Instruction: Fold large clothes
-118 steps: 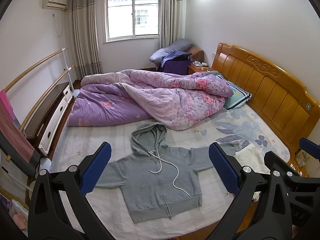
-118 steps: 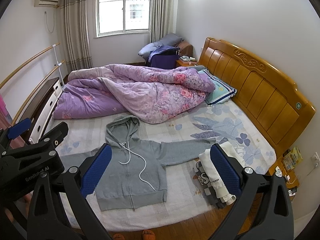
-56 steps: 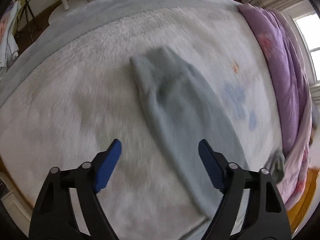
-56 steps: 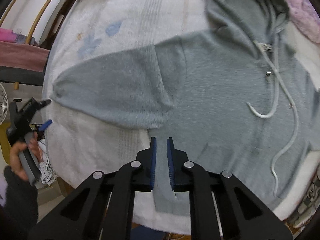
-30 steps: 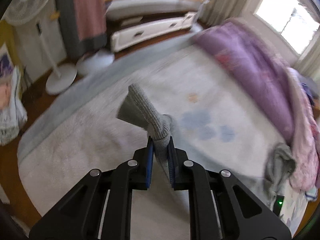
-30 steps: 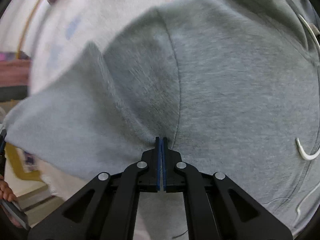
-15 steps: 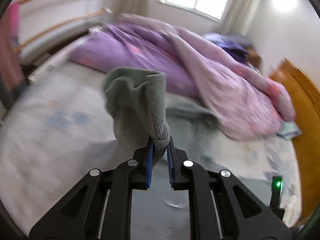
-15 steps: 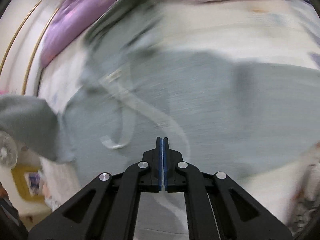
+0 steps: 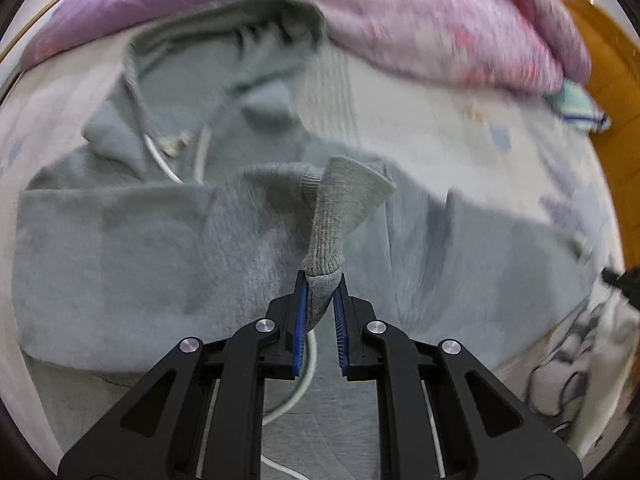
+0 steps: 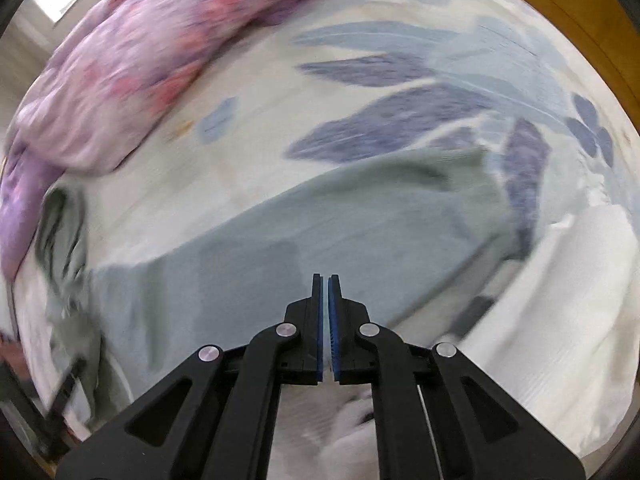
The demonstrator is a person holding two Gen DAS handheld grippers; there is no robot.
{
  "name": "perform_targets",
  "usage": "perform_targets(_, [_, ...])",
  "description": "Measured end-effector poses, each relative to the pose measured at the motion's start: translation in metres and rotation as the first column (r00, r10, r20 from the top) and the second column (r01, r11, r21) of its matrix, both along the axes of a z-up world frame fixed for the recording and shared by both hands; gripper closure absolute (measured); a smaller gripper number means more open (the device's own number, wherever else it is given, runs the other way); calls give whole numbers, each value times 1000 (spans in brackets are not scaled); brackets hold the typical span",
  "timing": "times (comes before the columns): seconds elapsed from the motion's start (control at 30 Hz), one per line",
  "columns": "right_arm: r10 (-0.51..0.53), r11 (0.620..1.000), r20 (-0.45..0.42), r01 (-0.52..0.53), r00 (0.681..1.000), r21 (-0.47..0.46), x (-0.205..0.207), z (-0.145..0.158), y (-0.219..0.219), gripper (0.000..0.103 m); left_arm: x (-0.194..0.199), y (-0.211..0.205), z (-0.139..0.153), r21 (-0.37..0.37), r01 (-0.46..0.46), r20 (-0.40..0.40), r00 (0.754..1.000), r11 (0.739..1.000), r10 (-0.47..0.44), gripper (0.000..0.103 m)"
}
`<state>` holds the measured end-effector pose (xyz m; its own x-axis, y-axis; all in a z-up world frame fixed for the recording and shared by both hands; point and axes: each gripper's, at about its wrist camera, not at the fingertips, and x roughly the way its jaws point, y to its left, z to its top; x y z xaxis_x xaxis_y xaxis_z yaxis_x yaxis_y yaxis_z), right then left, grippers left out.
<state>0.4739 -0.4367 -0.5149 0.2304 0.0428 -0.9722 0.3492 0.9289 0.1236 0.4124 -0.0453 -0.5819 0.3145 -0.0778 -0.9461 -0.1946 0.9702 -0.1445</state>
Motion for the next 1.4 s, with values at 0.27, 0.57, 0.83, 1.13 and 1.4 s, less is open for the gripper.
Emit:
perform_targets(0.27, [-229, 973, -118, 226, 966, -40, 12, -21, -95, 91, -6, -22, -32, 42, 42, -89, 995, 998, -38, 90])
perform_targets(0.57, [-318, 948, -354, 298, 880, -111, 37, -67, -124, 90, 2, -45, -46, 8, 54, -148, 988, 999, -52, 70])
perform_targets(0.83, [-348, 937, -396, 327, 850, -121, 37, -69, -127, 78, -2, -47, -23, -73, 53, -128, 990, 996, -63, 56])
perform_targets(1.13, [-349, 937, -420, 309, 838, -162, 42, -79, -109, 41, -12, -14, 21, -112, -8, -70, 998, 994, 0, 56])
perform_targets(1.4, [-370, 929, -321, 349, 872, -123, 40, -82, -92, 55, -30, 44, 37, -108, -130, -45, 991, 986, 126, 46])
